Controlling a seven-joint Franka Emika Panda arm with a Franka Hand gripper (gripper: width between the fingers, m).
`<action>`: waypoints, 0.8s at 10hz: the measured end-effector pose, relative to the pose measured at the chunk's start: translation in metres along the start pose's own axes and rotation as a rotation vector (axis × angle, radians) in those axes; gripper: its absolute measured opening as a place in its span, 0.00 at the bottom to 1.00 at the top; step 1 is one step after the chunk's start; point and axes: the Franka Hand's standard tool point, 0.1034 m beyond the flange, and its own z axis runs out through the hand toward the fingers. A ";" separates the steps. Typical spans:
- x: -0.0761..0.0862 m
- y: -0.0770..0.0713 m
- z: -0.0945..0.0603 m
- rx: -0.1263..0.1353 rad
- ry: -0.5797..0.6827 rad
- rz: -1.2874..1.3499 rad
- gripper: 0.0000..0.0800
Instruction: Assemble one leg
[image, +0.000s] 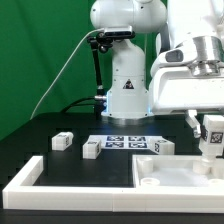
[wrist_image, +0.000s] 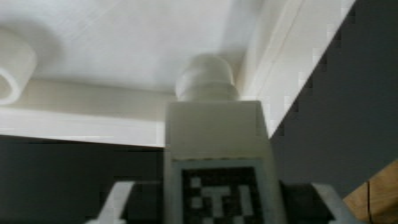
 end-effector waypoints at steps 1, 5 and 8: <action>-0.001 -0.001 0.000 0.000 -0.001 0.000 0.36; 0.005 0.002 0.013 0.000 -0.011 -0.001 0.36; 0.021 0.006 0.028 -0.001 -0.002 0.005 0.36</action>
Offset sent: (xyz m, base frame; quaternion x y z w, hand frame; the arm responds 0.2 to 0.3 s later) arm 0.0000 0.0000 0.0000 0.0000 0.0000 0.0000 1.0000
